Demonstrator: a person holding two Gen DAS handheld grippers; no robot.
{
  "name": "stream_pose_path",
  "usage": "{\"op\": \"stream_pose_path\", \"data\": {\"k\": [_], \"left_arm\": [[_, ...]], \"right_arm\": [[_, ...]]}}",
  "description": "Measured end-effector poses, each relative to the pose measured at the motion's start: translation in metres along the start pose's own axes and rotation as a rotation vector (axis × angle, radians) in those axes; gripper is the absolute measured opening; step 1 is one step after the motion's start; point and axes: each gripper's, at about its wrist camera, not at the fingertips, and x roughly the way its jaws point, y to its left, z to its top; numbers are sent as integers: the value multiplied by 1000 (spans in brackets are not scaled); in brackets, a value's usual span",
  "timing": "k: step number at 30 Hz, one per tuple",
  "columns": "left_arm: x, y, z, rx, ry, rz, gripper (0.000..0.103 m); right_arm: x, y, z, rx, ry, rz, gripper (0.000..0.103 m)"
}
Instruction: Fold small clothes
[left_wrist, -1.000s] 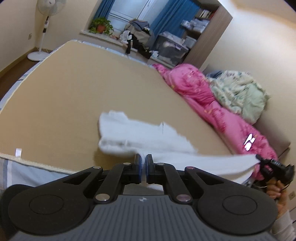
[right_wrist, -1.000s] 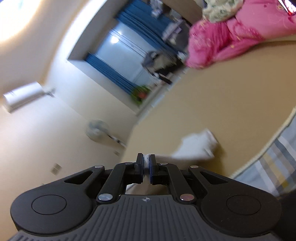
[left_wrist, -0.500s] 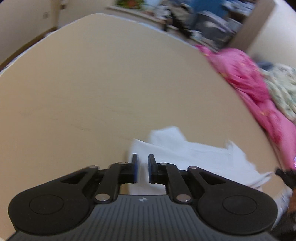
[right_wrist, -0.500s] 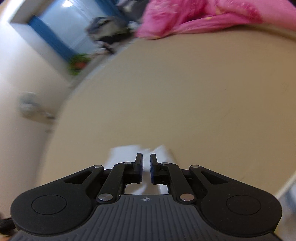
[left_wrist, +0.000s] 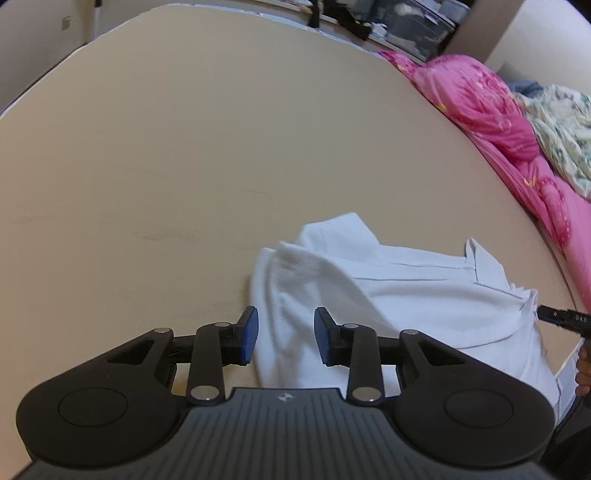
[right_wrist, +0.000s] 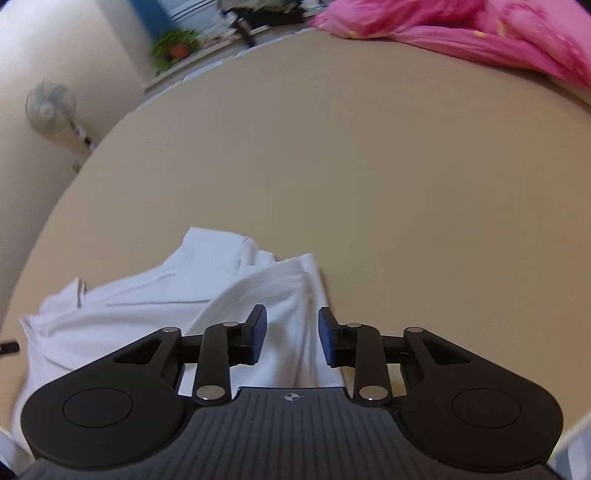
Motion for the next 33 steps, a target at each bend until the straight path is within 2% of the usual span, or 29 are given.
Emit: {"op": "stream_pose_path", "data": {"k": [6, 10, 11, 13, 14, 15, 19, 22, 24, 29, 31, 33], "left_arm": [[15, -12, 0, 47, -35, 35, 37], [23, -12, 4, 62, -58, 62, 37], [25, -11, 6, 65, -62, 68, 37], [28, -12, 8, 70, -66, 75, 35], [27, -12, 10, 74, -74, 75, 10], [26, -13, 11, 81, -86, 75, 6], [1, -12, 18, 65, -231, 70, 5], [1, -10, 21, 55, -273, 127, 5], [8, -6, 24, 28, -269, 158, 5], [22, -4, 31, -6, -289, 182, 5], [31, -2, 32, -8, -269, 196, 6], [41, 3, 33, -34, -219, 202, 12]], "right_arm": [[19, 23, 0, -82, 4, -19, 35], [23, 23, 6, -66, -12, -38, 34], [25, 22, 7, -61, -17, -40, 31], [26, 22, 9, -58, -28, -40, 17], [26, 22, 10, -57, -37, -39, 6], [26, 23, 11, -53, -50, -37, 5], [6, 26, 22, 0, -221, 7, 5], [2, 30, 28, 6, -301, -2, 5], [8, 31, 33, 13, -316, -13, 5], [33, 41, 45, 3, -315, -32, 5], [43, 45, 48, -15, -302, -51, 5], [55, 46, 48, -28, -272, -62, 6]]}}
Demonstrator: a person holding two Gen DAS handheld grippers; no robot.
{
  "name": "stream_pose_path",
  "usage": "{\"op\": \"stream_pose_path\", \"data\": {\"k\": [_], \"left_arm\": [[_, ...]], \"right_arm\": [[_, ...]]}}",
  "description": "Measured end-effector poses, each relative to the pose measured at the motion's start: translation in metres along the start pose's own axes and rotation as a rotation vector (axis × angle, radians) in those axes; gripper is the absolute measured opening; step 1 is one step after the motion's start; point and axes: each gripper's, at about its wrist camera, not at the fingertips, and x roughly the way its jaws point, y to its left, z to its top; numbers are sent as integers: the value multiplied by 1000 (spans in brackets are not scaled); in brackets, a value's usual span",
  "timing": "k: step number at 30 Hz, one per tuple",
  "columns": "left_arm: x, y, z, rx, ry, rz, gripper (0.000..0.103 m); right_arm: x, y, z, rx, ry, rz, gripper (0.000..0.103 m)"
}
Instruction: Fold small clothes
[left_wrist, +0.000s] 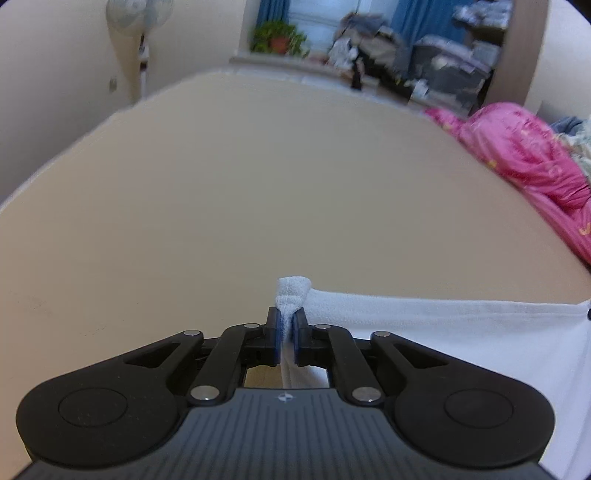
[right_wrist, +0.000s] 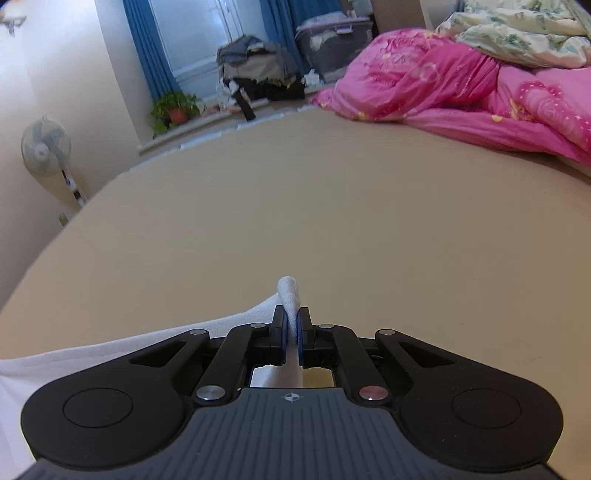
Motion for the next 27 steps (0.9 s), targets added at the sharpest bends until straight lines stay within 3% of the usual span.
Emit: {"op": "stream_pose_path", "data": {"k": [2, 5, 8, 12, 15, 17, 20, 27], "left_arm": [[4, 6, -2, -29, 46, -22, 15], [-8, 14, 0, -59, 38, -40, 16], [-33, 23, 0, -111, 60, -99, 16], [-81, 21, -8, -51, 85, -108, 16], [-121, 26, -33, -61, 104, -156, 22], [-137, 34, -56, -96, 134, -180, 22], [-143, 43, -85, -127, 232, -143, 22], [-138, 48, -110, -121, 336, -160, 22]], "right_arm": [[14, 0, -3, 4, 67, -12, 8], [11, -8, -4, 36, 96, -46, 24], [-15, -25, -2, 116, 78, -9, 24], [-60, -47, -7, 202, 102, 98, 24], [-91, -48, -22, 126, 151, 138, 24], [-105, -47, -41, 97, 234, 191, 24], [-119, -40, -70, 10, 325, 212, 24], [-122, -41, -99, -15, 361, 192, 24]]}}
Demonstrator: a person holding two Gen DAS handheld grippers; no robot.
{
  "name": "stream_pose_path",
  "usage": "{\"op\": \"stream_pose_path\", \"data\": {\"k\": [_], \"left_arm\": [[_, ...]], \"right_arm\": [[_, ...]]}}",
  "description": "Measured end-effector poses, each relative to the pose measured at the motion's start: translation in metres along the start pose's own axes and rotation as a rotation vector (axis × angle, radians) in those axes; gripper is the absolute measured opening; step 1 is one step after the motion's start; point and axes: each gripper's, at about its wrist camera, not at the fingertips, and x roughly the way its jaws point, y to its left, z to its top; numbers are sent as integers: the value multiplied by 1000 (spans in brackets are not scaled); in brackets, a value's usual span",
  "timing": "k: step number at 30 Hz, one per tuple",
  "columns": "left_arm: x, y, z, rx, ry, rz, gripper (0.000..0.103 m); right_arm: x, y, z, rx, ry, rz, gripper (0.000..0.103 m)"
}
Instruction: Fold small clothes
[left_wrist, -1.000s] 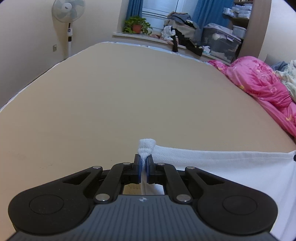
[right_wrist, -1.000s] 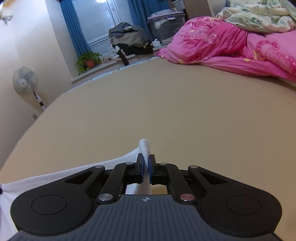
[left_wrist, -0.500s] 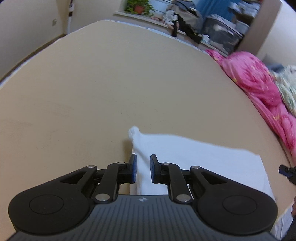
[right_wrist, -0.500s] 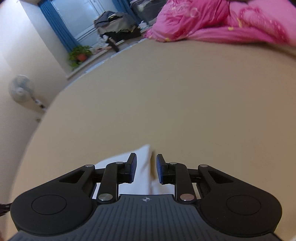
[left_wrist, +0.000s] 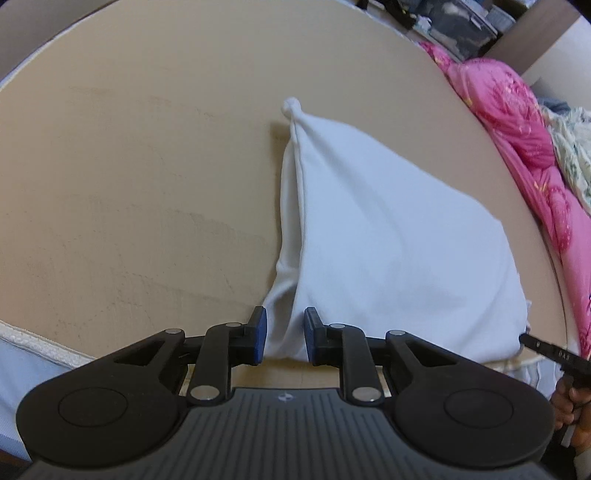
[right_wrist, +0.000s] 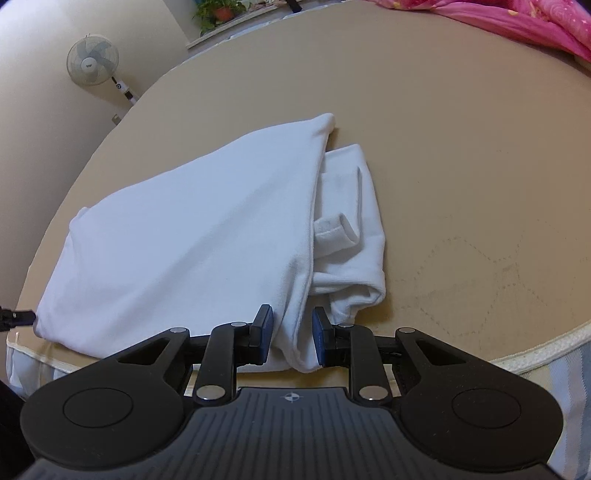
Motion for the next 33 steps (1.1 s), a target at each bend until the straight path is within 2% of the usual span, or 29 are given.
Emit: {"op": "stream_pose_path", "data": {"k": [4, 5, 6, 7, 8, 10, 12, 13, 15, 17, 18, 20, 22, 24, 26, 27, 28, 29, 31, 33], "left_arm": [[6, -4, -2, 31, 6, -18, 22], [11, -9, 0, 48, 13, -10, 22], [17, -13, 1, 69, 18, 9, 17], [18, -16, -1, 90, 19, 25, 8], [18, -19, -3, 112, 16, 37, 3], [6, -20, -6, 152, -33, 38, 3], [-13, -11, -8, 128, -84, -14, 3], [-17, -8, -9, 126, -92, -16, 3], [-11, -2, -11, 126, -50, 15, 3], [4, -1, -13, 142, 20, 65, 5], [10, -2, -13, 147, 37, 91, 9], [8, -1, -10, 137, 23, 102, 13], [-1, -3, -8, 127, -28, 89, 18], [-6, -2, -6, 110, -59, 49, 18], [-5, -4, -5, 104, -55, 27, 18], [-1, -4, -5, 105, -42, 31, 18], [4, -3, -4, 107, -23, 43, 18], [11, -2, -2, 107, 7, 68, 21], [26, -1, -2, 85, 69, 108, 22], [25, 5, 1, 41, 57, 110, 24]], "right_arm": [[4, 1, 0, -13, -6, 19, 23], [3, 2, -2, -22, -11, 23, 14], [0, 3, -2, -24, -20, 37, 4], [-5, 2, -4, -16, -35, 52, 4], [-12, 0, -3, 0, -56, 73, 3], [-30, -7, -3, 45, -122, 111, 3], [-53, -23, -3, 129, -195, 158, 3], [-58, -29, -5, 155, -205, 168, 3], [-56, -37, -10, 159, -169, 130, 3], [-40, -41, -16, 145, -74, 68, 3], [-31, -42, -19, 136, -23, 36, 3], [-22, -39, -22, 113, 17, -25, 4], [-26, -36, -21, 89, -11, -91, 4], [-38, -35, -19, 97, -73, -124, 7], [-49, -35, -16, 112, -151, -121, 10], [-51, -34, -15, 112, -187, -104, 23], [-51, -33, -15, 107, -204, -83, 28], [-49, -31, -14, 94, -204, -59, 34], [-34, -23, -17, 56, -158, -44, 35], [-11, -21, -20, 8, -52, -119, 35]]}}
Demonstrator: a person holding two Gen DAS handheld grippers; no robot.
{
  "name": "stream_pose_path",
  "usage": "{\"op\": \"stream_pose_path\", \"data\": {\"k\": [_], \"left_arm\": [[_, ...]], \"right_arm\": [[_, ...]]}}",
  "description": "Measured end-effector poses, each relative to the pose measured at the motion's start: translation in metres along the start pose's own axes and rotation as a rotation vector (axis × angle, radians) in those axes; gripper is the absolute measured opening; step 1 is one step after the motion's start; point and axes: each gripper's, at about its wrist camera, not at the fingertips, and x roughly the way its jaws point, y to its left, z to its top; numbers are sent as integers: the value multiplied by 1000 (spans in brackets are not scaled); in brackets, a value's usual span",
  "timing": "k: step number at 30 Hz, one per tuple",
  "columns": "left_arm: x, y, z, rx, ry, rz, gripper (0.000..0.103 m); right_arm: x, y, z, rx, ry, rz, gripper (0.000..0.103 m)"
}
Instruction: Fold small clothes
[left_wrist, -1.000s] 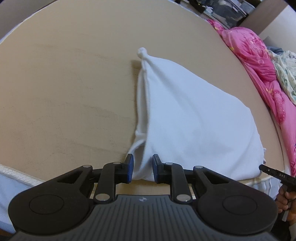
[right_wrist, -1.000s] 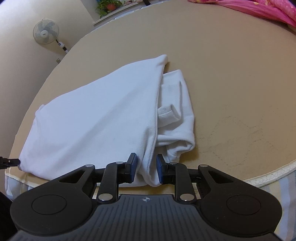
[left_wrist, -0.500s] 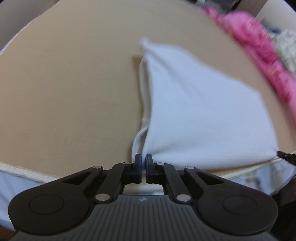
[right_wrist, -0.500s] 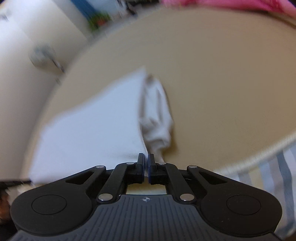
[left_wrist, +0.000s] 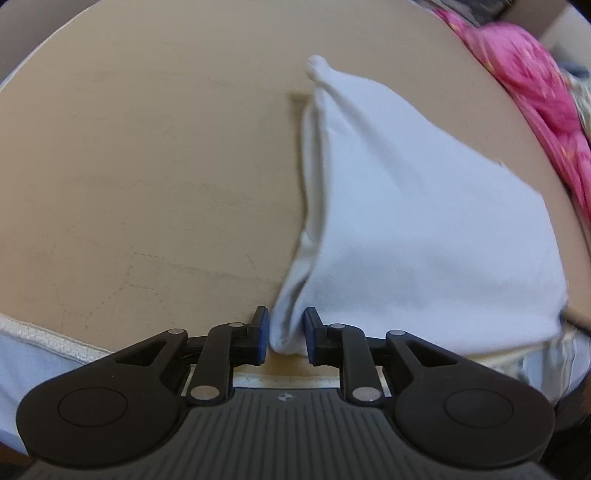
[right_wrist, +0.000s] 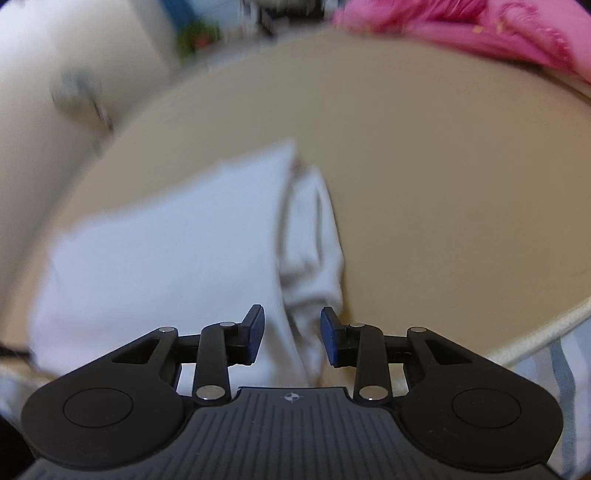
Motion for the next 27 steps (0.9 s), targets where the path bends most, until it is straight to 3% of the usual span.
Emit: {"op": "stream_pose_path", "data": {"k": [1, 2, 3, 7, 9, 12, 15, 19, 21, 24, 27], "left_arm": [[-4, 3, 1, -18, -22, -6, 24], [-9, 6, 2, -40, -51, -15, 24], [-13, 10, 4, -63, -72, -25, 24], [-20, 24, 10, -148, -119, -90, 32], [-22, 26, 13, -158, -132, -133, 47], [-13, 15, 32, -126, -116, -195, 62], [7, 9, 52, -88, -83, -219, 63], [42, 11, 71, -91, -35, -231, 63], [59, 14, 76, -89, -7, -236, 63], [70, 16, 83, -95, -9, -264, 63], [77, 18, 85, -95, -31, -298, 63]], "right_arm": [[10, -1, -3, -20, 56, -62, 37], [14, -6, -5, -11, 74, -81, 44], [11, -9, -3, 14, 63, -76, 44], [-20, -18, 5, 56, -93, -153, 44], [-38, -26, 12, 103, -169, -136, 44], [-54, -26, 27, 74, -226, -103, 46], [-61, -25, 32, 40, -241, -63, 52], [-33, -28, 39, 137, -182, 7, 61], [-19, -18, 41, 156, -131, 27, 71], [2, -10, 42, 135, -65, 14, 71], [16, -11, 43, 197, -40, 9, 72]]}}
